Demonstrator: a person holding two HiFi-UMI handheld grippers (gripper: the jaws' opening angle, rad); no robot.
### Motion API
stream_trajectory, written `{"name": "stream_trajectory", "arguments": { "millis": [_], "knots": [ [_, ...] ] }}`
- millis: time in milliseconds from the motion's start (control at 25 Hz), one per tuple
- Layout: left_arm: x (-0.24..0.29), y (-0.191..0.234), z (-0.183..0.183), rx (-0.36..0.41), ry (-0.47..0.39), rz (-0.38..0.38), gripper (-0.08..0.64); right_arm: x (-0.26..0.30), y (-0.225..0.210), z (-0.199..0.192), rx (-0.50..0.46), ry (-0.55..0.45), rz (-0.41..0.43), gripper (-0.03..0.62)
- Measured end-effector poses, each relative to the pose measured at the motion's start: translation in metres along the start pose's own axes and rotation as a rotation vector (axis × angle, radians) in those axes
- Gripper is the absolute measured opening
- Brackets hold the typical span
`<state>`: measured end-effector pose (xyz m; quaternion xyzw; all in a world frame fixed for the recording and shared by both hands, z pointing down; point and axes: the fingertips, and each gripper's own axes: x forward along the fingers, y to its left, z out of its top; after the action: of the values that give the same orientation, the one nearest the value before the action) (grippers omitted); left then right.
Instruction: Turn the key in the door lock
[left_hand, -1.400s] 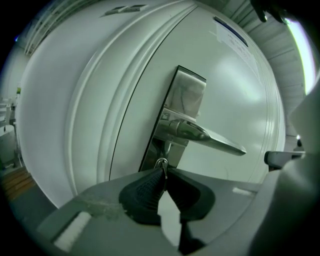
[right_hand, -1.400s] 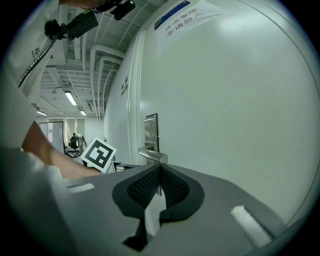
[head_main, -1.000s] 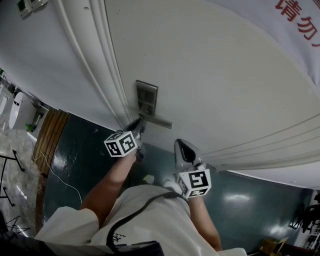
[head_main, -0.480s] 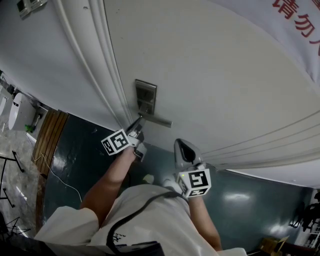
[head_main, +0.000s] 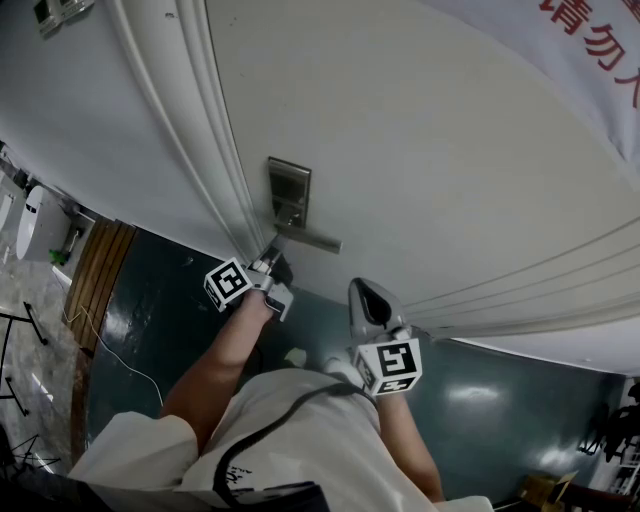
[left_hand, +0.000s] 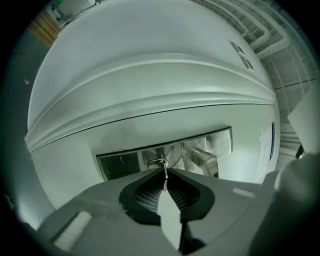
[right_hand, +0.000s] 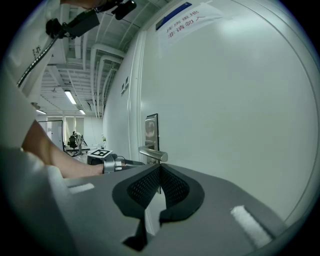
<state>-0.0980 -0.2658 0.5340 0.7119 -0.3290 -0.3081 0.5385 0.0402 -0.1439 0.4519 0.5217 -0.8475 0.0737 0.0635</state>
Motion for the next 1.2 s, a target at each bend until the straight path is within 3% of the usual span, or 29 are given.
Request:
{"name": "stream_trajectory", "arguments": {
  "millis": [240,840,1000,1200],
  "knots": [
    [0.0,-0.001,0.0,-0.098,-0.017,-0.041,0.04,-0.005,-0.002,0.0,0.0,0.006,0.0,0.008],
    [0.002,-0.001,0.001,0.024,-0.011,0.016,0.093,-0.028,-0.021,0.007,-0.002,-0.009,-0.007,0.008],
    [-0.005,0.002,-0.005,0.059,-0.007,0.075,0.17,-0.036,-0.027,0.008,0.011,0.013,-0.009,0.009],
    [-0.017,0.002,-0.008,0.091,-0.025,0.115,0.17,-0.04,-0.035,0.01,0.021,0.015,0.003,0.008]
  ]
}}
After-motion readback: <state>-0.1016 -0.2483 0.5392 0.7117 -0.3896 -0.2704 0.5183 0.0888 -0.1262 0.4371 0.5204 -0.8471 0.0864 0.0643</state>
